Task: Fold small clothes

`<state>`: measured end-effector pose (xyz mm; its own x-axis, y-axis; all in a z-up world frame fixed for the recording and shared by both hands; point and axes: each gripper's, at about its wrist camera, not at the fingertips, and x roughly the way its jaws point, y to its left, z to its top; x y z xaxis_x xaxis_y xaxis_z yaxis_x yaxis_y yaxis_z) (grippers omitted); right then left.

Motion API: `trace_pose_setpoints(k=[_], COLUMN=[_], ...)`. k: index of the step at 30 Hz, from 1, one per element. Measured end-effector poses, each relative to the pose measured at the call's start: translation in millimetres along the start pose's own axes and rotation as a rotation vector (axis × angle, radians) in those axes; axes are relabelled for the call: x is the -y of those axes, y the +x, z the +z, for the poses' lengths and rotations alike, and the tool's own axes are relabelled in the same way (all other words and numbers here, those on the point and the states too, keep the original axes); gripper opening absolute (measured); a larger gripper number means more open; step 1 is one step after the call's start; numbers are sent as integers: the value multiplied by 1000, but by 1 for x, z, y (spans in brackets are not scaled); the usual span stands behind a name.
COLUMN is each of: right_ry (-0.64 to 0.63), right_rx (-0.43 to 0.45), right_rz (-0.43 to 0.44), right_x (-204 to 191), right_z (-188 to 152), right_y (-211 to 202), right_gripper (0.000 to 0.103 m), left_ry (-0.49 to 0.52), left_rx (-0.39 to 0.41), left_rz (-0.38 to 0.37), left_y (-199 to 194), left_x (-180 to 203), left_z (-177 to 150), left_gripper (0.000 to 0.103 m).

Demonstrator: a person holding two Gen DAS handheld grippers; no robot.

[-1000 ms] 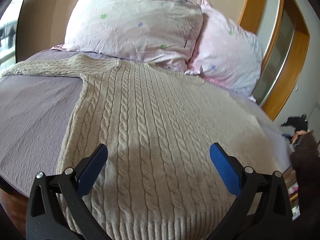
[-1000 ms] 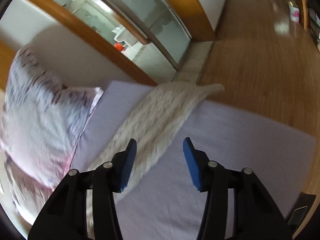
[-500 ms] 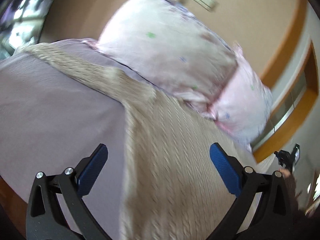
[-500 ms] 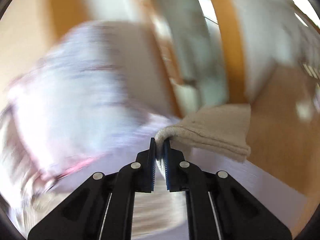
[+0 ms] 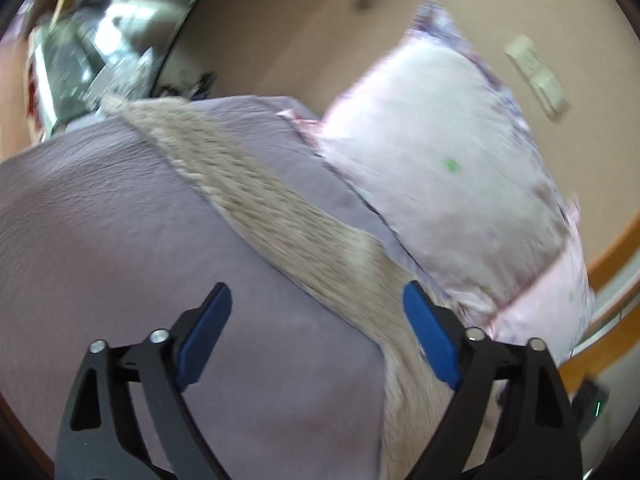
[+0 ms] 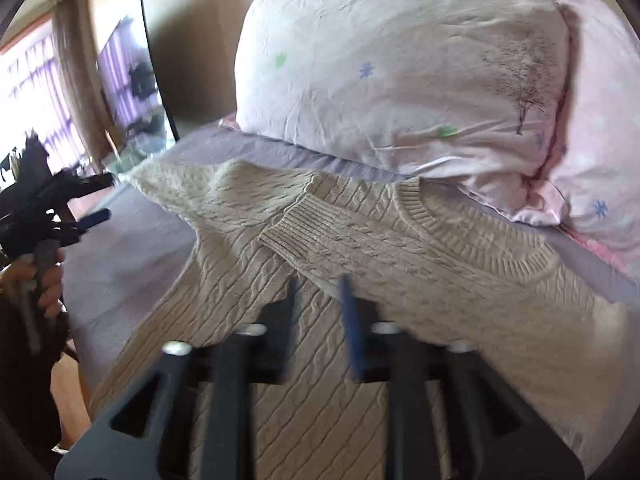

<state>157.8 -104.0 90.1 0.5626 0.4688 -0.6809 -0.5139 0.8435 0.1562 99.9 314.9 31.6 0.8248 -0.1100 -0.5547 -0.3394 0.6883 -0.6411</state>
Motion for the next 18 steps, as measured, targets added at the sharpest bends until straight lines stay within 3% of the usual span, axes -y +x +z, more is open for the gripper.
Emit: trace_pose_setpoints(k=[1, 7, 9, 14, 18], right_ry=[23, 102, 131, 189, 225], right_rx=[27, 86, 90, 122, 134], right_rz=[-7, -74, -87, -82, -80], right_x=[14, 47, 59, 74, 83], right_z=[5, -24, -33, -50, -64], right_y=[-6, -67, -80, -99, -110], right_gripper=[65, 73, 73, 77, 77], left_ry=[-33, -208, -275, -401, -453], left_rx=[-9, -55, -37, -18, -18], left_rz=[7, 72, 80, 70, 169], left_y=[5, 39, 45, 55, 62], left_x=[-8, -43, -55, -75, -86], left_z=[7, 37, 48, 72, 85], left_gripper=[76, 61, 52, 44, 8])
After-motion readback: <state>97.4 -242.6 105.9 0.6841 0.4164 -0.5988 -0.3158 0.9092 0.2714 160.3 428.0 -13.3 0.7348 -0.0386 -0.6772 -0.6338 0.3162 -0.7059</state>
